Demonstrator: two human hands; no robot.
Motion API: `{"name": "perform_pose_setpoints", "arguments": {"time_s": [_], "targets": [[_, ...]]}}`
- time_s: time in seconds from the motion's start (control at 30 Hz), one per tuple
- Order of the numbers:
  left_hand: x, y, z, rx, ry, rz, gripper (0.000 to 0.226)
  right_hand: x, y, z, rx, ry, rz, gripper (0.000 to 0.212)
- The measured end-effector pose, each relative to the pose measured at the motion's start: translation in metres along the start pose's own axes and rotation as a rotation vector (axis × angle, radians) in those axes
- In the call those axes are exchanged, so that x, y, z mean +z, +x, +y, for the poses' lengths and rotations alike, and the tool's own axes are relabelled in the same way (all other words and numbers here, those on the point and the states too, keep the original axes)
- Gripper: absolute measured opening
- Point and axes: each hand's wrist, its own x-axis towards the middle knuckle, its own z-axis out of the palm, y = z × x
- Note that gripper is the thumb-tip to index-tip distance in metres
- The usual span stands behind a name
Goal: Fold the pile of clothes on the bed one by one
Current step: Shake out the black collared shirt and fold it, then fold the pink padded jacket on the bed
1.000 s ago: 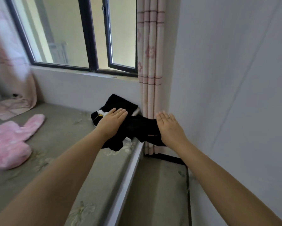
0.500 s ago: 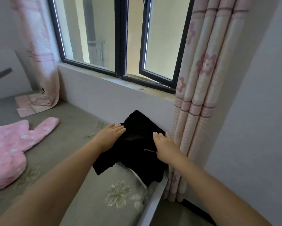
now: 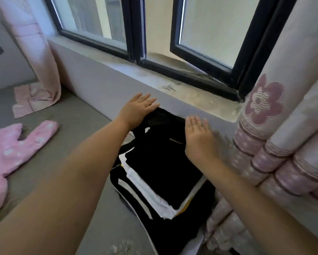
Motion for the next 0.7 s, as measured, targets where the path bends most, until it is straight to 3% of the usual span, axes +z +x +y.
{"name": "perform_pose_setpoints", "arguments": {"time_s": [0.07, 0.17, 0.23, 0.43, 0.5, 0.57, 0.7], "targets": [[0.052, -0.003, 0.002, 0.077, 0.04, -0.184, 0.054, 0.049, -0.01, -0.012, -0.05, 0.013, -0.093, 0.065], [0.128, -0.037, 0.026, 0.144, 0.069, -0.601, 0.07, 0.122, -0.047, -0.032, -0.063, 0.117, -0.553, 0.064], [0.164, -0.062, 0.045, 0.099, -0.031, -0.778, 0.078, 0.159, -0.07, -0.041, -0.058, 0.147, -0.697, 0.066], [0.188, -0.088, 0.062, -0.109, -0.176, -0.682, 0.085, 0.183, -0.083, -0.048, 0.017, 0.222, -0.652, 0.068], [0.183, -0.096, 0.062, -0.187, -0.214, -0.614, 0.081, 0.172, -0.076, -0.051, 0.037, 0.232, -0.508, 0.07], [0.174, -0.112, 0.061, -0.303, -0.258, -0.533, 0.07, 0.162, -0.069, -0.06, -0.039, 0.242, -0.352, 0.067], [0.152, -0.179, 0.041, -0.594, -0.314, -0.458, 0.052, 0.149, -0.05, -0.109, -0.257, 0.325, -0.273, 0.06]]}}
